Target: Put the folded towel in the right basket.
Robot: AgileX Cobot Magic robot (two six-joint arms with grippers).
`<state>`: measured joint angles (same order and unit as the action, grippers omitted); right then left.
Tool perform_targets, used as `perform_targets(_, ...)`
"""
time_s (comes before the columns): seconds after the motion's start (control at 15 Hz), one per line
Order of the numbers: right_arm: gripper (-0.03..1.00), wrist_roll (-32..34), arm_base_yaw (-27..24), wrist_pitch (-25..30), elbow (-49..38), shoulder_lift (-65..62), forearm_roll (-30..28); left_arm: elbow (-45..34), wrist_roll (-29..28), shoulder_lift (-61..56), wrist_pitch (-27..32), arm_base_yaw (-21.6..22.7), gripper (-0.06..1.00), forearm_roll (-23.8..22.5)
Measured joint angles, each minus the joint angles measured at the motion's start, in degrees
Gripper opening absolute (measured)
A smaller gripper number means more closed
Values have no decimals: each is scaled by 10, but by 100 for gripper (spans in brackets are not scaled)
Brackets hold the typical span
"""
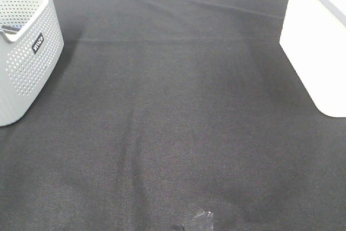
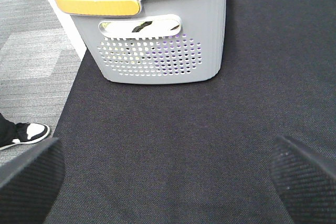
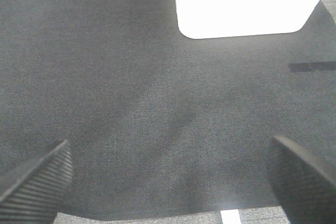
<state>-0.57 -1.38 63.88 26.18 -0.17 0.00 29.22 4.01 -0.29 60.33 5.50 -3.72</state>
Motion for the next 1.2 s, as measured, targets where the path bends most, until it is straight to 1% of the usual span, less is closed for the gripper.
perform_targets(0.2,97,0,3,0,0,0,0,0,0,0,0,0,99,0)
perform_targets(0.47,97,-1,44,0,0,0,0,0,0,0,0,0,99,0)
perform_targets(1.2,97,1,46,0,0,0,6,0,0,0,0,0,99,0)
